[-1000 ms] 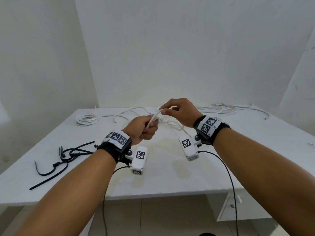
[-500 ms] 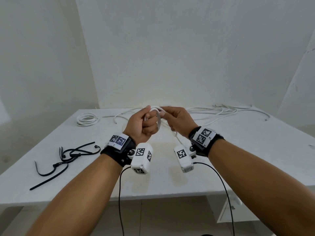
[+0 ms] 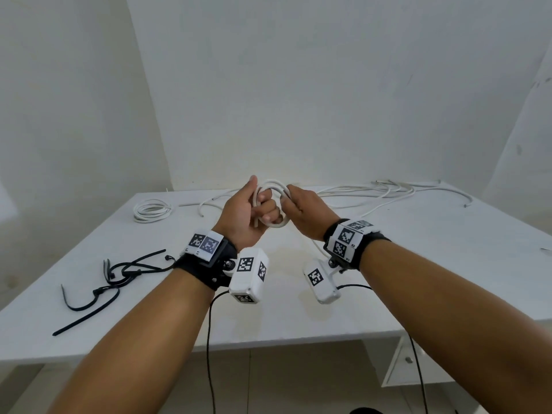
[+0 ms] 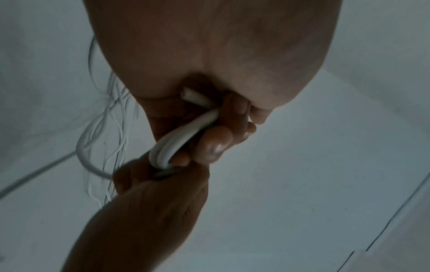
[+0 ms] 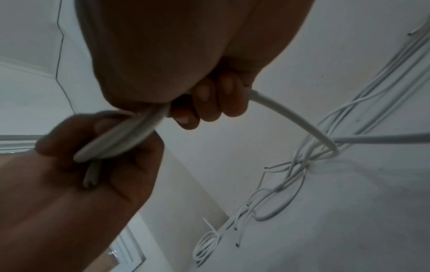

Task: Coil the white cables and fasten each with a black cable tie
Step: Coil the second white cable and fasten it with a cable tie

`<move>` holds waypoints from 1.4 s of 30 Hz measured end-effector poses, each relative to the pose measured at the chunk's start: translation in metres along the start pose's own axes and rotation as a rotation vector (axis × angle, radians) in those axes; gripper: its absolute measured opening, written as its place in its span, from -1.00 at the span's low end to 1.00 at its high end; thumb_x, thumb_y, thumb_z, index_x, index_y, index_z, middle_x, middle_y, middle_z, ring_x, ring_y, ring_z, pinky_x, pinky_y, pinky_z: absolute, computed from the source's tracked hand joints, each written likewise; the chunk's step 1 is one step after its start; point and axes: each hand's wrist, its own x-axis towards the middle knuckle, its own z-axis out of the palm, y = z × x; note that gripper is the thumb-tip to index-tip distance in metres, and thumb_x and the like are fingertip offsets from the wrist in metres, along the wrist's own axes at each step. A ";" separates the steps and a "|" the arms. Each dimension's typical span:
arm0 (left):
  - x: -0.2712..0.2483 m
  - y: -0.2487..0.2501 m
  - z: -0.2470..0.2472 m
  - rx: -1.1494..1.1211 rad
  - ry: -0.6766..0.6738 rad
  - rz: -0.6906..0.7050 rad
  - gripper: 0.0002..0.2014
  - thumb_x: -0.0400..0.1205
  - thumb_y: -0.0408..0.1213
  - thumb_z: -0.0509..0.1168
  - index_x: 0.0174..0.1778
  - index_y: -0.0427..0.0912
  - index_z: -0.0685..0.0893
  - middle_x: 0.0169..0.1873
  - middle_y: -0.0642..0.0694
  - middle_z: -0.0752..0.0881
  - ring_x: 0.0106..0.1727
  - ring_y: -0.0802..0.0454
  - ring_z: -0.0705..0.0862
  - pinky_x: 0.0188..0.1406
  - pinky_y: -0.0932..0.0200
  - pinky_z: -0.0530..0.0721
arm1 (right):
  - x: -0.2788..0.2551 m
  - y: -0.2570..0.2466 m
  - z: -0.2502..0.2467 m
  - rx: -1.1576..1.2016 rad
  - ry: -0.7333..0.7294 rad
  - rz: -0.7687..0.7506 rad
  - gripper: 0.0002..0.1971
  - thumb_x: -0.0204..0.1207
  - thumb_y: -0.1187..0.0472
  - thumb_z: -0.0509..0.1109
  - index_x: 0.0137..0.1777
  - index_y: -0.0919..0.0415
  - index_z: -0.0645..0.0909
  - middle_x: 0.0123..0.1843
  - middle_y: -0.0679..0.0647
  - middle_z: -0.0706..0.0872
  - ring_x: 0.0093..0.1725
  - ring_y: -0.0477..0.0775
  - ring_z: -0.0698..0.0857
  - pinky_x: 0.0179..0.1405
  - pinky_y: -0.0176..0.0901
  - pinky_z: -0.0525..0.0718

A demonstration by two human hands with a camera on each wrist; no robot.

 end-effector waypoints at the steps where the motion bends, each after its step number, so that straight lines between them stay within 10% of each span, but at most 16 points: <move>1: 0.000 -0.001 0.003 -0.072 0.000 -0.002 -0.47 0.79 0.11 -0.08 -0.45 -0.11 0.34 -0.75 0.05 0.20 -0.67 0.07 0.25 -0.44 0.17 0.42 | -0.001 0.001 0.002 0.027 0.020 0.003 -0.75 0.73 0.21 0.15 -0.21 0.23 0.34 -0.36 0.03 0.47 -0.38 0.00 0.38 -0.38 -0.17 0.31; 6: 0.001 0.007 0.003 -0.156 0.032 0.123 -0.53 0.80 0.02 -0.04 -0.41 -0.09 0.33 -0.75 0.08 0.20 -0.76 0.17 0.12 -0.70 0.28 0.22 | -0.010 0.005 0.012 0.221 0.051 0.018 -0.69 0.79 0.08 0.10 -0.15 0.16 0.52 -0.40 -0.03 0.58 -0.46 -0.11 0.47 -0.36 -0.21 0.47; 10: 0.004 0.026 0.006 -0.194 -0.003 0.231 -0.52 0.81 0.00 -0.03 -0.42 -0.09 0.40 -0.72 0.07 0.22 -0.72 0.14 0.08 -0.63 0.23 0.17 | -0.007 0.013 0.011 0.460 0.201 0.102 -0.82 0.77 0.17 0.18 0.13 0.17 0.61 -0.44 -0.04 0.60 -0.49 -0.04 0.48 -0.40 -0.18 0.54; 22: 0.012 0.053 0.008 -0.144 0.056 0.505 -0.62 0.82 -0.10 -0.05 -0.30 -0.10 0.41 -0.61 0.05 0.26 -0.59 0.09 0.22 -0.47 0.19 0.33 | 0.009 0.024 0.027 0.388 0.274 0.156 -0.86 0.68 0.08 0.34 0.11 0.07 0.69 -0.32 -0.09 0.70 -0.40 -0.19 0.61 -0.26 -0.27 0.63; 30: 0.029 0.025 -0.001 0.527 0.400 0.614 -0.73 0.82 -0.18 -0.03 -0.21 -0.12 0.29 -0.52 0.04 0.36 -0.54 0.08 0.38 -0.41 0.18 0.47 | 0.009 -0.004 0.037 0.098 -0.008 0.010 -0.75 0.67 0.09 0.35 -0.10 0.21 0.77 -0.43 -0.06 0.63 -0.47 -0.17 0.48 -0.42 -0.35 0.43; 34: 0.032 0.004 -0.019 0.981 0.369 0.588 -0.71 0.79 -0.03 0.01 -0.04 -0.21 0.33 -0.43 -0.01 0.43 -0.48 0.09 0.41 -0.44 0.10 0.51 | 0.007 -0.014 0.035 0.007 -0.161 -0.020 -0.75 0.66 0.14 0.30 -0.12 0.27 0.71 -0.30 0.09 0.73 -0.35 0.04 0.62 -0.31 -0.13 0.55; 42: 0.027 0.011 -0.048 1.563 0.275 0.364 -0.69 0.80 -0.04 -0.01 -0.05 -0.22 0.39 -0.30 -0.22 0.64 -0.31 -0.14 0.63 -0.24 -0.03 0.56 | -0.003 -0.005 0.013 0.008 -0.180 -0.010 -0.87 0.58 0.08 0.45 -0.07 0.09 0.79 -0.31 -0.15 0.71 -0.35 -0.23 0.59 -0.27 -0.37 0.49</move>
